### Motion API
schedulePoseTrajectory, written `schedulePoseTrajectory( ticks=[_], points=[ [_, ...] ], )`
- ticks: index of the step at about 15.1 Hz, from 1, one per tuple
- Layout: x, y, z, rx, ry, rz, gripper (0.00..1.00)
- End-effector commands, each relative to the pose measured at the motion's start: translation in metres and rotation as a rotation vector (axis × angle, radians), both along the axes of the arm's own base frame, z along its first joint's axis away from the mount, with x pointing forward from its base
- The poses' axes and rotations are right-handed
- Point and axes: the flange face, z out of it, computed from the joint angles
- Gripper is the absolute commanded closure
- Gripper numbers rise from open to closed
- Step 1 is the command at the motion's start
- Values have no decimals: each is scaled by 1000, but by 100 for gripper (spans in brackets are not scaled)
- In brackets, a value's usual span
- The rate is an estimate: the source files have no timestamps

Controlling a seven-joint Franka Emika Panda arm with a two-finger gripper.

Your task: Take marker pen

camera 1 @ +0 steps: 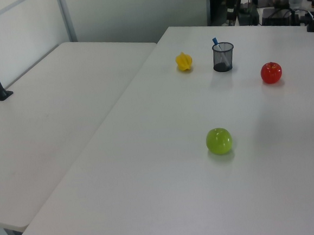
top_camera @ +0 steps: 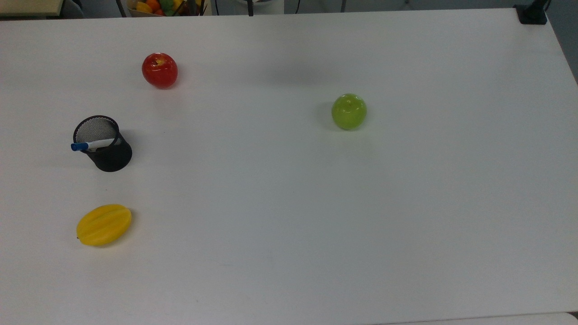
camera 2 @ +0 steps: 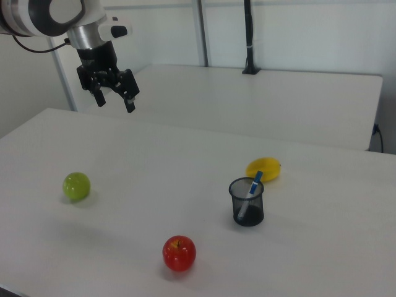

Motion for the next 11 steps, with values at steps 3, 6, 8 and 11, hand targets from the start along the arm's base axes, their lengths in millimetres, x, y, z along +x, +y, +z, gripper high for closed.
schedulePoseTrajectory(
  ticks=[3, 6, 8, 11],
  points=[
    [-9, 2, 0, 24, 14, 12, 0],
    [-9, 2, 0, 26, 14, 13, 0],
    [-9, 1, 0, 26, 12, 13, 0],
    [-8, -3, 0, 26, 9, 15, 0]
  ],
)
